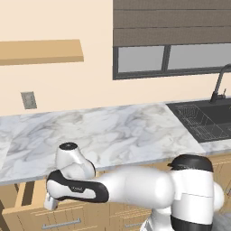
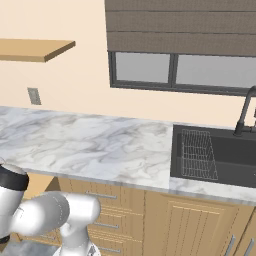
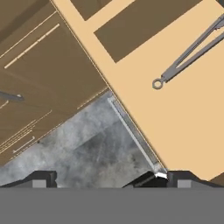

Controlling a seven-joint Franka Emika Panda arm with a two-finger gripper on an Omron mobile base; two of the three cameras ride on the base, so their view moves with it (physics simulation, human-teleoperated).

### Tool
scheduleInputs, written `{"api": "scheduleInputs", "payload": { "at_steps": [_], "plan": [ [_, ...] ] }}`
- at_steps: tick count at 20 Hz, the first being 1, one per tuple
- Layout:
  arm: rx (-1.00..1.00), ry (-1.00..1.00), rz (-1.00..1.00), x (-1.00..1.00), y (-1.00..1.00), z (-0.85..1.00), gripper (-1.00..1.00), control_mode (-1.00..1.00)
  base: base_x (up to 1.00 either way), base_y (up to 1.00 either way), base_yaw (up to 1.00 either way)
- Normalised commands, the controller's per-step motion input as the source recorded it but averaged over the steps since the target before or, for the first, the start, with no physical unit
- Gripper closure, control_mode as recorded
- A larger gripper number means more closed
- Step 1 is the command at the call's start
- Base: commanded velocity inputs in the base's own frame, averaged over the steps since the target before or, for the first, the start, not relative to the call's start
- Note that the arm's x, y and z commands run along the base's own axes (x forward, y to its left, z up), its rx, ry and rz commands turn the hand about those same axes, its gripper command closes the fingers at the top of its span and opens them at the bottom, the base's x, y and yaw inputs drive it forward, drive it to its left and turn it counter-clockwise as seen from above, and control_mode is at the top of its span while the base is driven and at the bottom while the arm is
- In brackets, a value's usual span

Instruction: Take the tongs from the drawer on the left and place them on the dining counter next to the tray containing the kebab skewer.

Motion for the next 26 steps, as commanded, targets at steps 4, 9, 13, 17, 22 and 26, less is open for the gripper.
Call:
{"api": "scheduleInputs", "payload": {
  "at_steps": [4, 9, 13, 17, 22, 26],
  "plan": [
    [-0.10, 0.04, -0.07, 0.40, 0.00, -0.01, -1.00, -1.00, 0.00, 0.00, 0.00],
    [-0.09, 0.00, -0.02, 0.44, 0.02, -0.13, -1.00, -1.00, 0.00, 0.00, 0.00],
    [-0.04, 0.00, -0.04, 0.29, 0.00, -0.24, -1.00, -1.00, 0.00, 0.00, 0.00],
    [0.00, 0.00, -0.03, 0.15, 0.00, -0.36, -1.00, -1.00, 0.00, 0.00, 0.00],
    [0.00, 0.00, -0.03, 0.00, 0.00, -0.39, -1.00, -1.00, 0.00, 0.00, 0.00],
    [0.00, 0.00, -0.04, -0.01, 0.00, -0.25, -1.00, -1.00, 0.00, 0.00, 0.00]
  ]
}}
